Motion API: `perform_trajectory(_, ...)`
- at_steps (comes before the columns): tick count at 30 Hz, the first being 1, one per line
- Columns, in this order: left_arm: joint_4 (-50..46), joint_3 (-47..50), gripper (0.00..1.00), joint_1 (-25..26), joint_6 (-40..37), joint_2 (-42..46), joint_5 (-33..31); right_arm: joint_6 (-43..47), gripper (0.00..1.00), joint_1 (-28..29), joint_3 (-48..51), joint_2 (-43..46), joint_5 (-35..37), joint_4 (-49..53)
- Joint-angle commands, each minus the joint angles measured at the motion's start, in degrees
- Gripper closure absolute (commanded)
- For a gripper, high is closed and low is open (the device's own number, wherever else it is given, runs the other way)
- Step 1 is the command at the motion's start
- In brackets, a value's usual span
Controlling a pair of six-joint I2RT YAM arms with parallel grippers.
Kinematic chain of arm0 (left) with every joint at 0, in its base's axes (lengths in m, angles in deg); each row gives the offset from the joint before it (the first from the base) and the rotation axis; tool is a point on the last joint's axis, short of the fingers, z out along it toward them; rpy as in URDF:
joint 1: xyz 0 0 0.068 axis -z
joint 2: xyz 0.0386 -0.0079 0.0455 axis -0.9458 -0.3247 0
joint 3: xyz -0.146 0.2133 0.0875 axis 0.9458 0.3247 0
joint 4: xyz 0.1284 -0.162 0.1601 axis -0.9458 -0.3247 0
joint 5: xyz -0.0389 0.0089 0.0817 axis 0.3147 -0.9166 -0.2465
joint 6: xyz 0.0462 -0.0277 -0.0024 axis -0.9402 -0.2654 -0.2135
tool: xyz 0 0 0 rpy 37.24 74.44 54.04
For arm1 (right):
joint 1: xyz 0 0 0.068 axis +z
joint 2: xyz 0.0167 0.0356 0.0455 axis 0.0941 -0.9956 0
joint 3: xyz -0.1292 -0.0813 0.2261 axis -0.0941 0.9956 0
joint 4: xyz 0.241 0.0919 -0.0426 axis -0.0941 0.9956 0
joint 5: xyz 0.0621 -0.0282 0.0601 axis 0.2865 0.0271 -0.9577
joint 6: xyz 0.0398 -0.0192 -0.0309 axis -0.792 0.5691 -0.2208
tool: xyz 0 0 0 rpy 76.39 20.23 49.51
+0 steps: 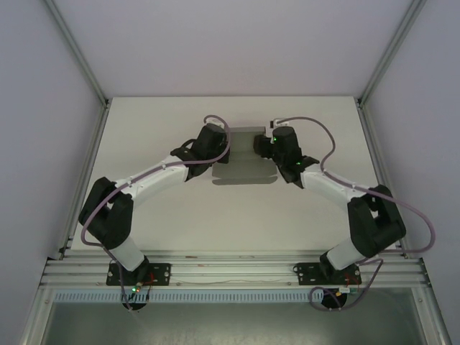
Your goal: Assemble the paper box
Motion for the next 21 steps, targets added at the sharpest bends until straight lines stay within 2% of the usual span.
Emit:
perform_trajectory(1, -1.3, -1.3, 1.00, -0.4, 1.0, -0.3, -0.8, 1.0, 0.20, -0.2, 0.7, 4.9, -7.6, -3.4)
perform_trajectory(3, -0.8, -0.8, 1.00, -0.4, 1.0, 0.0, -0.2, 0.7, 0.00, -0.2, 1.7, 6.9, -10.3, -2.9)
perform_trajectory(8, -1.1, -0.7, 1.00, -0.4, -2.0, 0.2, 0.4, -2.9, 0.00, -0.2, 5.4, 13.8, -8.2, -3.5)
perform_trajectory(11, -1.6, -0.9, 1.00, -1.5, -7.2, 0.2, 3.4, -5.7, 0.00, -0.3, 7.6, 19.4, -0.9, -1.7)
perform_trajectory(14, -5.4, -3.1, 1.00, -3.6, -13.3, -0.3, 8.0, -7.6, 0.00, -0.3, 9.1, 26.3, 9.8, 5.2)
perform_trajectory(15, -6.5, -3.9, 1.00, -4.1, -16.3, -0.8, 8.8, -8.1, 0.00, -0.4, 9.1, 27.8, 13.2, 8.5)
perform_trajectory(18, -14.7, -8.2, 1.00, -5.4, -31.6, -2.5, 16.6, -9.2, 0.00, -1.0, 7.7, 30.7, 21.1, 20.9)
perform_trajectory(21, -28.4, -13.4, 1.00, -5.2, -48.9, -4.1, 25.4, -10.7, 0.00, -2.0, 7.0, 32.2, 23.9, 29.9)
